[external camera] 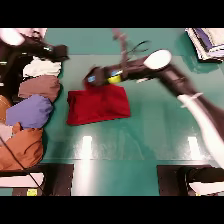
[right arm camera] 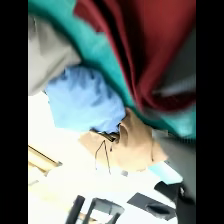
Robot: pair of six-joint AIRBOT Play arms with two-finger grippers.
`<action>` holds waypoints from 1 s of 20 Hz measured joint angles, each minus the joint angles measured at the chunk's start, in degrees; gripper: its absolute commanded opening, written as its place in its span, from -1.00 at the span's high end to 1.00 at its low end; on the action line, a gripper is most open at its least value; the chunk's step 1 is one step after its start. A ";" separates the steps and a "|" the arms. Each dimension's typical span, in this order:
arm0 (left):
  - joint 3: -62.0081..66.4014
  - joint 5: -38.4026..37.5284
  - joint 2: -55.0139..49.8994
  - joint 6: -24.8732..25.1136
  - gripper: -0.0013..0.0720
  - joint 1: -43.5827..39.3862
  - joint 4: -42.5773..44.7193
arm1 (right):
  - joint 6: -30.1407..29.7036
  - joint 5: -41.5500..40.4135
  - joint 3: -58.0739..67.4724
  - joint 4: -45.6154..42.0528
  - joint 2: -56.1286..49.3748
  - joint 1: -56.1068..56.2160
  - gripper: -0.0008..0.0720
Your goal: Fold the shirts.
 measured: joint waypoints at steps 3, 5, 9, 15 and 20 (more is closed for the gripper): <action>0.00 -1.92 4.15 0.02 0.91 5.75 1.05 | -3.34 -1.14 5.64 0.11 -7.63 4.74 -0.06; 0.00 -3.34 5.84 0.59 0.91 7.61 1.29 | -2.71 2.08 8.28 -2.93 -10.23 4.35 -0.06; 0.00 -6.58 7.19 2.03 0.91 9.29 1.42 | 0.11 8.70 3.91 -9.92 -8.35 -2.71 -0.06; -0.07 -8.28 7.61 2.84 0.91 9.62 0.48 | 2.56 12.15 -16.55 -12.98 0.33 -20.72 -0.81; -0.11 -7.58 7.52 3.02 0.91 9.62 -1.20 | 3.15 12.94 -22.82 -11.21 -3.26 -26.05 -0.65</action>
